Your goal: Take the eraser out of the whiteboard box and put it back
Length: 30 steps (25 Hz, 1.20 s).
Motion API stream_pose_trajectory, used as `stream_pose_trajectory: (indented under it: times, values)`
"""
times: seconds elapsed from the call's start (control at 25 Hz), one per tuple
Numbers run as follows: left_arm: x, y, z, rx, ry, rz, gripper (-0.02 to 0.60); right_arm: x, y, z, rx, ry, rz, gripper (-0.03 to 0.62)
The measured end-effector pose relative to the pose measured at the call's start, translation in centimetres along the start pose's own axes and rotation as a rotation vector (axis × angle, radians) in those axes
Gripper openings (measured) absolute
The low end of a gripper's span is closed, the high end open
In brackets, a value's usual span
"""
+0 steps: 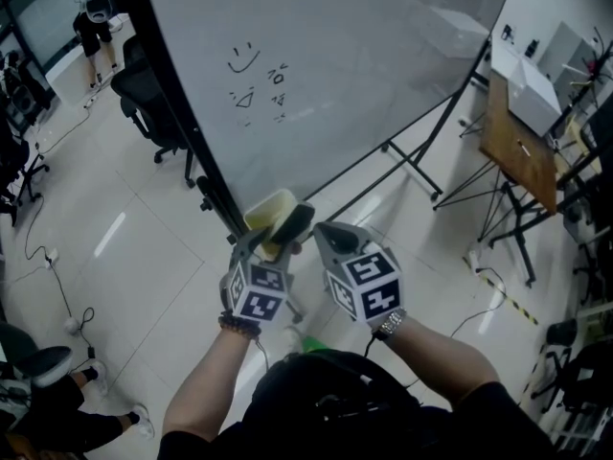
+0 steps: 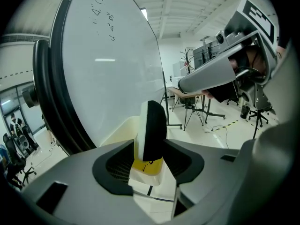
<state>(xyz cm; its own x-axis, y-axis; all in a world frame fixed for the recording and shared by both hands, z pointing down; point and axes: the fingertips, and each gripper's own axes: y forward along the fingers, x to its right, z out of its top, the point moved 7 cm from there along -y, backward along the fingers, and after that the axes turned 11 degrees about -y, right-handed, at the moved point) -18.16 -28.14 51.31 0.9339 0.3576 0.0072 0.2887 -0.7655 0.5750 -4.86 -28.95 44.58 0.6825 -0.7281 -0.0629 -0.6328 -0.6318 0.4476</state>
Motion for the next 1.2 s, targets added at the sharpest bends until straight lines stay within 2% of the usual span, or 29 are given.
stream_pose_trajectory:
  times: [0.48,1.2]
  values:
    - [0.2,-0.8,0.0,0.023,-0.033,0.001,0.190,-0.5,-0.2,-0.1,0.002,-0.003,0.016,0.023]
    - [3.3,-4.6,-0.5,0.067,-0.065,0.068,0.190,-1.5,-4.4,-1.1,0.045,-0.014,0.057,0.023]
